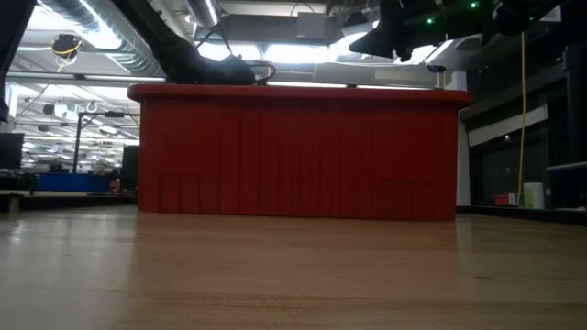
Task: Pick and place slides into bin
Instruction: Put the black slide into the red bin
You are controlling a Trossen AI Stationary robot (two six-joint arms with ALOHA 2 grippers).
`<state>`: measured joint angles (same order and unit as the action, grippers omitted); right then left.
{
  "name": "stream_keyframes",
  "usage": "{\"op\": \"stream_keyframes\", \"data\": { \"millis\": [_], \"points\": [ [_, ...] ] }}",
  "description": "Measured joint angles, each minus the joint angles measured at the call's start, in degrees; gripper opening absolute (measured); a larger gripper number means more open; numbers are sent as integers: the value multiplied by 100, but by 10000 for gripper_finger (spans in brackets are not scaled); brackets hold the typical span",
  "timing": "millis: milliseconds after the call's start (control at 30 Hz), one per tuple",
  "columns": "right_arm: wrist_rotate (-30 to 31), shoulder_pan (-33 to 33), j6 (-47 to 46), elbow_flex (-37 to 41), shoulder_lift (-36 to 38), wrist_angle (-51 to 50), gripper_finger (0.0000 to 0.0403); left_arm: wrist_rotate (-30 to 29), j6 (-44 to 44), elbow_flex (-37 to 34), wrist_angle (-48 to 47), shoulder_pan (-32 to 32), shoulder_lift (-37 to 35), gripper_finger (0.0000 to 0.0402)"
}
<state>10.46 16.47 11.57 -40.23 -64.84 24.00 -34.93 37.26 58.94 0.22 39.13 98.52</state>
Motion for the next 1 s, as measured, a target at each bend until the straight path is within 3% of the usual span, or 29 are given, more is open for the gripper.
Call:
{"op": "stream_keyframes", "data": {
  "millis": [1000],
  "points": [
    [2,2,-86,0,-1,-254,21,121,-350,11,-126,-41,293,7]
  ]
}}
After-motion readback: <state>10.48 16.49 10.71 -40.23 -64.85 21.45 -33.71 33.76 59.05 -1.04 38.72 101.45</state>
